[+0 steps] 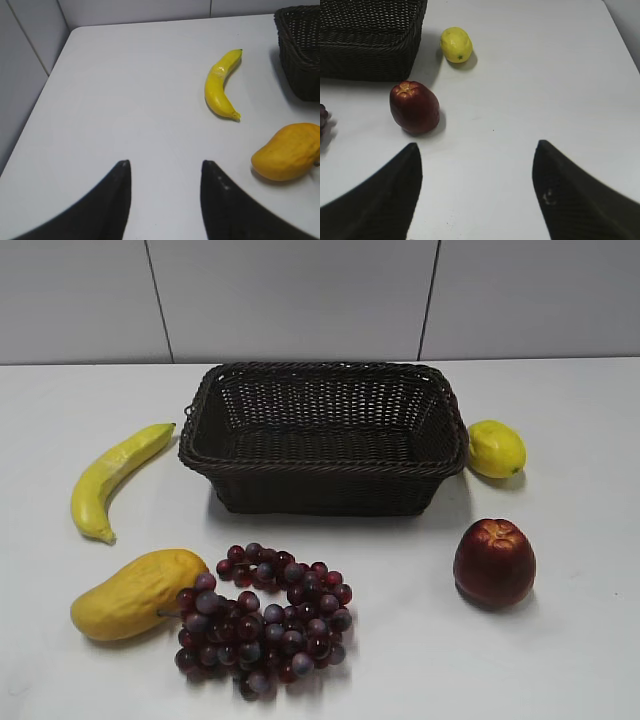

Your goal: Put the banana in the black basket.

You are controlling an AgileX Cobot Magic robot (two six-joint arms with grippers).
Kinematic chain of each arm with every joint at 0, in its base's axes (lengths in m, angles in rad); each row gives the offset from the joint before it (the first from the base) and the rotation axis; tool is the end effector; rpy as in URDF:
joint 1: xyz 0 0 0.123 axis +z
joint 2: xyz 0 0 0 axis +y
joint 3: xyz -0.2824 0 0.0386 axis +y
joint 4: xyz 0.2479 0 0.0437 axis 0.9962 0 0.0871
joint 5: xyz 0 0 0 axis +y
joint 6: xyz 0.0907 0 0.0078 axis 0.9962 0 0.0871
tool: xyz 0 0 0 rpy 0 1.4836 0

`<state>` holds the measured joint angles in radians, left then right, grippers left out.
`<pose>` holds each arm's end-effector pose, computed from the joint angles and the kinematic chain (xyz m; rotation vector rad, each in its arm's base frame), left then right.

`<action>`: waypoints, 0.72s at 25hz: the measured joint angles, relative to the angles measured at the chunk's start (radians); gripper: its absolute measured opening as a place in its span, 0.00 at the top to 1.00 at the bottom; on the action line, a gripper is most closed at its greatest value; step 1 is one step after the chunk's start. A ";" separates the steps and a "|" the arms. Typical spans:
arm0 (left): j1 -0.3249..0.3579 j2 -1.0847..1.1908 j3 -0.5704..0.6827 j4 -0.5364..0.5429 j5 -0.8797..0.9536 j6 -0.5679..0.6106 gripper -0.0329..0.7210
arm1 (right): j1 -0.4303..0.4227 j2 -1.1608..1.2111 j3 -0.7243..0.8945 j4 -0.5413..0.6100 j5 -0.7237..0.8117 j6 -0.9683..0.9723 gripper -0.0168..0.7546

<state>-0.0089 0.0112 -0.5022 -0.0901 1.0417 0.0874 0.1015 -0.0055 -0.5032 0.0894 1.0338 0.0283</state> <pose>-0.0028 -0.0071 0.2796 0.1004 2.0290 -0.0583 -0.0058 0.0064 0.2805 -0.0767 2.0091 0.1892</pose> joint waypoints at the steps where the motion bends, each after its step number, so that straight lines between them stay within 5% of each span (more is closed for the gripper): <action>1: 0.000 0.000 0.000 0.000 0.000 0.000 0.38 | 0.000 0.000 0.000 0.000 0.000 0.000 0.30; 18: 0.000 0.026 -0.020 0.000 -0.051 0.000 0.40 | 0.000 0.000 0.000 0.000 0.000 0.000 0.30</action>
<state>-0.0089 0.0375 -0.5218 -0.0901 0.9912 0.0874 0.1015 -0.0055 -0.5032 0.0894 1.0338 0.0283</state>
